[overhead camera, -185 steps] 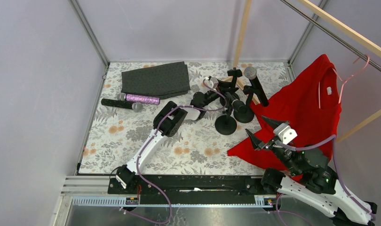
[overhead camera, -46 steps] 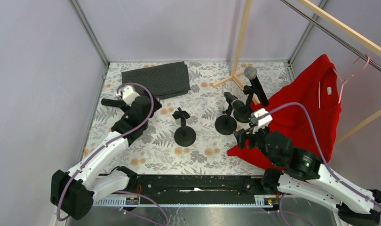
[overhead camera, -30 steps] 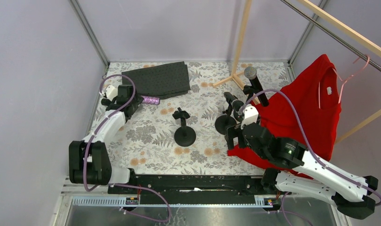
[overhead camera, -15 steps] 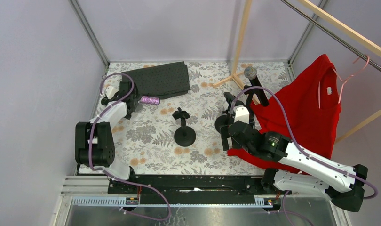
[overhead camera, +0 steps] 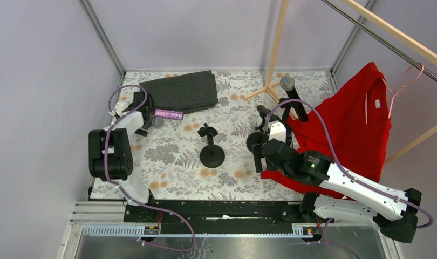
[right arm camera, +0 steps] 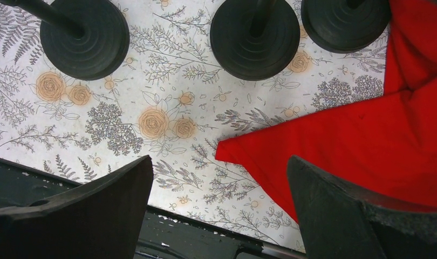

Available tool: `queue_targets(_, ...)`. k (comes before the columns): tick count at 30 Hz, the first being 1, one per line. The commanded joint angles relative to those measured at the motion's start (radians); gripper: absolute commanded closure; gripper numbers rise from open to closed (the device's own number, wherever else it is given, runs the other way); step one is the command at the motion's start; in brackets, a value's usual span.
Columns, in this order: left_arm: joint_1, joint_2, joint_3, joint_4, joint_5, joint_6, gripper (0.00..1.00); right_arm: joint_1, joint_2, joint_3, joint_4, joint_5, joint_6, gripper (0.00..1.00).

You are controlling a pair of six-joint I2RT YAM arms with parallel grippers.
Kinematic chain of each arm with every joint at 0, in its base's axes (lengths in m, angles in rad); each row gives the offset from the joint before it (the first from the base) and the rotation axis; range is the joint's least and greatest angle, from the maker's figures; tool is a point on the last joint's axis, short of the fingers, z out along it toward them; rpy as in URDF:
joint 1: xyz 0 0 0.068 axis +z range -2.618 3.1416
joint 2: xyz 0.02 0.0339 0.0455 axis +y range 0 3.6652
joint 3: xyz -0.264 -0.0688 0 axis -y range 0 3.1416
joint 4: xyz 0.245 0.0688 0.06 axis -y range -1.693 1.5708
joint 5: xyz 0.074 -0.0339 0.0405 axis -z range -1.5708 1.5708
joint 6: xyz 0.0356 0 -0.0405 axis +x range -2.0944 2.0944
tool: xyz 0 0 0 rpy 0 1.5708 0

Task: Attach the microphones to the stand

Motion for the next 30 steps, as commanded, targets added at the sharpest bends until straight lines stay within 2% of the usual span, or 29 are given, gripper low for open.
queue_targets(1,0.009,0.043,0.081,-0.02,-0.024,-0.033,0.15,-0.001,0.003,-0.004,0.009,0.039,0.014,0.0)
queue_targets(25,0.039,0.184,0.15,-0.082,-0.005,-0.104,0.23,-0.001,-0.014,-0.011,-0.003,0.052,0.008,0.0)
queue_targets(30,0.05,0.218,0.166,-0.082,0.021,-0.116,0.29,-0.001,-0.025,-0.01,-0.009,0.061,0.006,0.0)
